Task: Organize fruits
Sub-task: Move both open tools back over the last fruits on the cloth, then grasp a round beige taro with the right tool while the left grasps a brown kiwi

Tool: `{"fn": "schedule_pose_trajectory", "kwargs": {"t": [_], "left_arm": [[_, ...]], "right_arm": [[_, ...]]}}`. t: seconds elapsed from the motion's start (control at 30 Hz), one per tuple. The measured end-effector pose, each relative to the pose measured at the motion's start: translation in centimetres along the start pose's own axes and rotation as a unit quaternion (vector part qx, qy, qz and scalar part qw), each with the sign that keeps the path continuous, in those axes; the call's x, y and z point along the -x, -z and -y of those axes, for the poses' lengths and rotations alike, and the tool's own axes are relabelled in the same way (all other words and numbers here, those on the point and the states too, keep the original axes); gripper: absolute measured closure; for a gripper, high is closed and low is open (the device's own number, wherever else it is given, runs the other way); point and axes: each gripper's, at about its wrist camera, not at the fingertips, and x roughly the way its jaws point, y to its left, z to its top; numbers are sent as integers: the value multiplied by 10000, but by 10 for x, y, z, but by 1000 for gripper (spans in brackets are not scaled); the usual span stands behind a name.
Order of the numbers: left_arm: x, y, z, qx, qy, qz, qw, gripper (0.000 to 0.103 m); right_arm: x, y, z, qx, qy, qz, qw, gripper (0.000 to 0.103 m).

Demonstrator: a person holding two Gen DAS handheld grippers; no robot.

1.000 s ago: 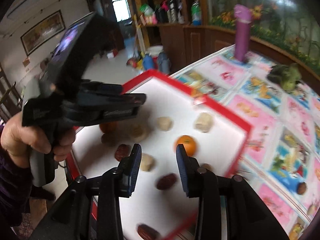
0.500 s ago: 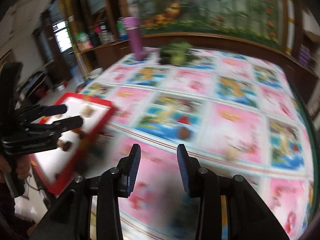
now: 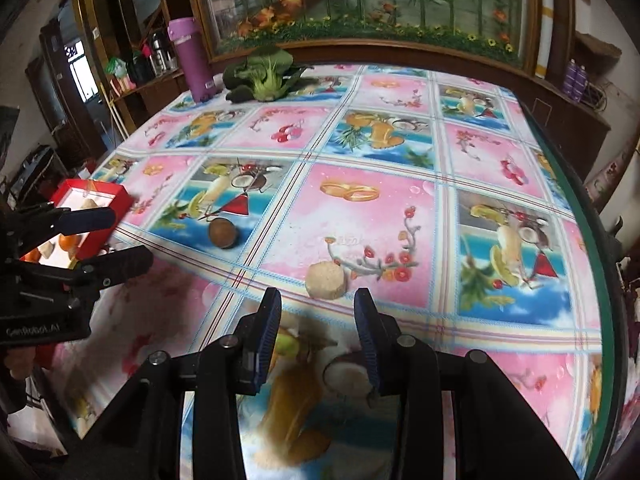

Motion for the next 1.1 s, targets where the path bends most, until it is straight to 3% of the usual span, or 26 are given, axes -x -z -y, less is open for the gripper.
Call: {"fn": "schedule_pose_trajectory", "kwargs": {"t": [0.27, 0.3, 0.33, 0.8, 0.93, 1.0, 1.1], "left_arm": [[-28, -14, 8, 28, 32, -243, 9997, 30], [-30, -15, 9, 9, 42, -252, 9997, 30], [-33, -17, 12, -22, 59, -271, 9996, 30], [-76, -30, 27, 47, 201, -420, 9989, 33], [-76, -31, 28, 54, 241, -365, 9990, 41], [-75, -31, 28, 35, 259, -321, 9991, 53], [-74, -31, 29, -1, 293, -291, 9991, 58]], "right_arm": [[-29, -4, -2, 81, 200, -234, 9995, 66], [-30, -3, -1, 89, 203, -214, 9995, 68], [-29, -2, -2, 102, 204, -199, 9995, 77], [-28, -1, 3, 20, 53, -49, 10000, 78], [-28, -1, 3, 16, 55, -48, 10000, 78], [-28, -1, 3, 17, 46, -48, 10000, 78], [-28, -1, 4, -2, 37, -39, 10000, 78]]}}
